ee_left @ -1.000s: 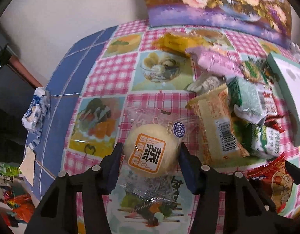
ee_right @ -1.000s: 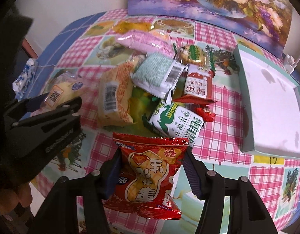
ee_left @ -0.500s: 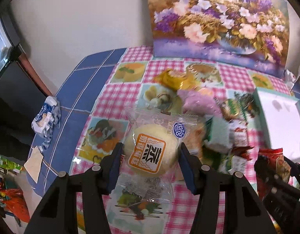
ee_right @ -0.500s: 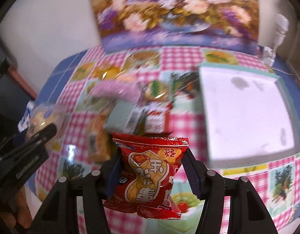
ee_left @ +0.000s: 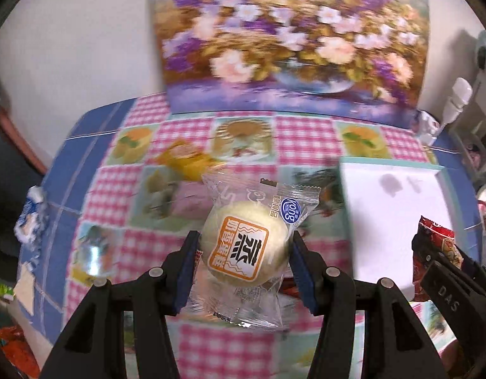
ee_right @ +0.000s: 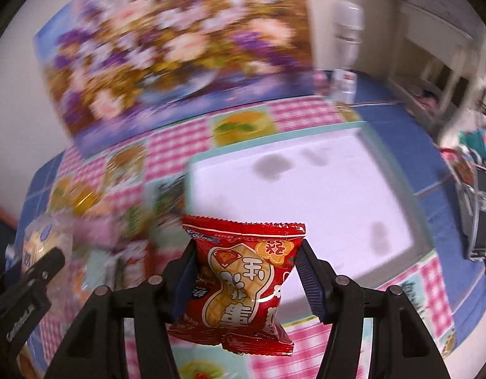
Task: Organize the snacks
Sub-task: 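Carry the red pack and wrapped bun over the white tray with both tools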
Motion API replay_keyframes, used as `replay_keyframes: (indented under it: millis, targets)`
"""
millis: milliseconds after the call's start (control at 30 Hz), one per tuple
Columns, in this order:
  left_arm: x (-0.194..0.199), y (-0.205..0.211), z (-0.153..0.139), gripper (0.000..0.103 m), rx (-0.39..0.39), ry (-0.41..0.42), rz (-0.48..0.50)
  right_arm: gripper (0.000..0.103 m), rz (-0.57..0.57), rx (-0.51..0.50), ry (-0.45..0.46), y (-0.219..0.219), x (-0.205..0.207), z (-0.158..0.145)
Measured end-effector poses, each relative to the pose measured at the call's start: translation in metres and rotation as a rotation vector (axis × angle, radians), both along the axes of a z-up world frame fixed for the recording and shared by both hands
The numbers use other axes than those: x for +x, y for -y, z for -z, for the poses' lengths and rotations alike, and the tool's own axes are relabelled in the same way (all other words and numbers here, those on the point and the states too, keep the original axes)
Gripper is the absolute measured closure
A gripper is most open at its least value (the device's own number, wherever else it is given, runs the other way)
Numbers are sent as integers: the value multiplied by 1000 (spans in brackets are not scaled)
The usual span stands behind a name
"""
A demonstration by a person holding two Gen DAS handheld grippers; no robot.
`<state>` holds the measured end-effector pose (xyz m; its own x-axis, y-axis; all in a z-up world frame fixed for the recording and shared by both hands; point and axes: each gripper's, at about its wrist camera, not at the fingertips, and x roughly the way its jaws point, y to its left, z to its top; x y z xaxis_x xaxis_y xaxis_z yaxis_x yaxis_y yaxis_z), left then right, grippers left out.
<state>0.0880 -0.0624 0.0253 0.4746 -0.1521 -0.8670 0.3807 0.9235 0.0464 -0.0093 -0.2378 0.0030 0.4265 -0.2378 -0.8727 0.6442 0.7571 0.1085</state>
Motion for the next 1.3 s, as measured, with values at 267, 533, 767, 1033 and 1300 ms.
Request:
replay_keyframes:
  millis: [267, 533, 767, 1033, 1300]
  targets:
    - [2, 80, 13, 46, -2, -31, 75, 40, 161, -6, -28, 62, -12, 10]
    - [1, 135, 34, 46, 8, -39, 128, 40, 268, 16, -59, 108, -19, 30]
    - [1, 164, 53, 45, 25, -30, 165, 40, 333, 20, -84, 137, -26, 46]
    - [-1, 176, 55, 45, 44, 19, 190, 40, 344, 42, -92, 154, -22, 62]
    - [1, 174, 57, 45, 56, 8, 165, 39, 346, 87, -99, 159, -22, 72]
